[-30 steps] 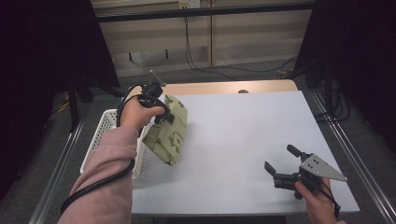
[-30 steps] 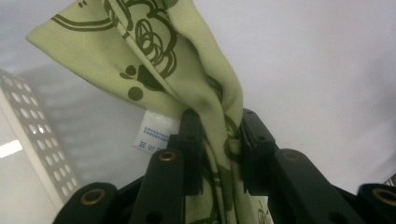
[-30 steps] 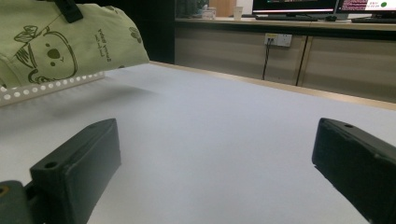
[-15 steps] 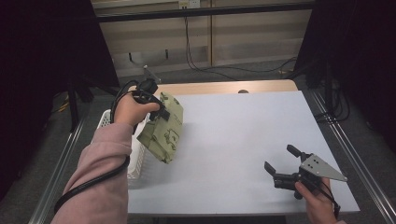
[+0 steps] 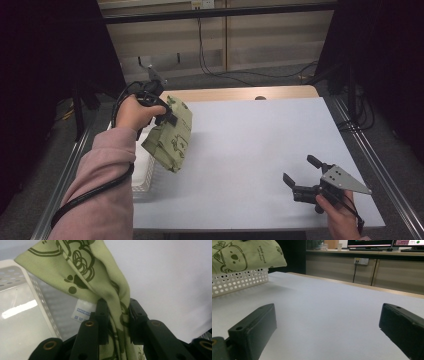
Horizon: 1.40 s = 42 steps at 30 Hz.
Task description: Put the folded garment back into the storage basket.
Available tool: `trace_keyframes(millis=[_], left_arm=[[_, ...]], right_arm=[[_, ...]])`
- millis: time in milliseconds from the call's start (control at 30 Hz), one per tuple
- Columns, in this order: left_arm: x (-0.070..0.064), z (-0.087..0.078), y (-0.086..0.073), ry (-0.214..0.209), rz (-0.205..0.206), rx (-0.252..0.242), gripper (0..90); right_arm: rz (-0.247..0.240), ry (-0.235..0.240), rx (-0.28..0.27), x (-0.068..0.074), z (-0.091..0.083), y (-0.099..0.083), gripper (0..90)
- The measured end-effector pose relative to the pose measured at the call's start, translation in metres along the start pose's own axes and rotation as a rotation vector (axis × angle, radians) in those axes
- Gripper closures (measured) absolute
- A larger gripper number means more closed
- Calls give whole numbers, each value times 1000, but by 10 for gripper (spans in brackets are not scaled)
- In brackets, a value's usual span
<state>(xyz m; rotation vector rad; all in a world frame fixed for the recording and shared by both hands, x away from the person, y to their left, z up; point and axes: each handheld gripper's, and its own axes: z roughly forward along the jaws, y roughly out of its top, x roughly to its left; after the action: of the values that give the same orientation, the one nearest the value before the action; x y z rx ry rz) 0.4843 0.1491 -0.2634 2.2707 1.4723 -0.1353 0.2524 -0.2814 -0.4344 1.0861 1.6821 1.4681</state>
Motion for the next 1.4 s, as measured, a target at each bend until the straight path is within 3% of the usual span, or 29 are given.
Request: trace_keyframes(millis=[67, 133, 167, 467, 533, 600, 667, 700, 767, 900, 1400], left_arm=[[2, -2, 1, 8, 17, 8, 737], [2, -4, 0, 3, -10, 3, 737], [3, -5, 1, 7, 4, 7, 737], [7, -13, 0, 7, -20, -3, 737], [8, -14, 0, 20, -7, -6, 737], [9, -16, 0, 5, -20, 0, 736], [10, -18, 0, 32, -13, -6, 736], [11, -20, -1, 17, -22, -5, 736], [11, -21, -2, 34, -29, -15, 736], [15, -25, -2, 19, -25, -2, 736], [23, -35, -5, 41, -39, -2, 736]], right_arm=[[-2, 0, 0, 0, 0, 0, 9], [-1, -1, 0, 0, 0, 0, 9], [0, -1, 0, 0, 0, 0, 9], [3, 0, 0, 0, 0, 0, 9], [4, 2, -2, 0, 0, 0, 9], [-4, 4, -4, 0, 0, 0, 9], [-4, 3, -4, 0, 0, 0, 9], [-5, 3, -4, 0, 0, 0, 9], [-7, 5, -4, 0, 0, 0, 10], [-10, 4, -5, 0, 0, 0, 10], [-2, 2, -3, 0, 0, 0, 10]])
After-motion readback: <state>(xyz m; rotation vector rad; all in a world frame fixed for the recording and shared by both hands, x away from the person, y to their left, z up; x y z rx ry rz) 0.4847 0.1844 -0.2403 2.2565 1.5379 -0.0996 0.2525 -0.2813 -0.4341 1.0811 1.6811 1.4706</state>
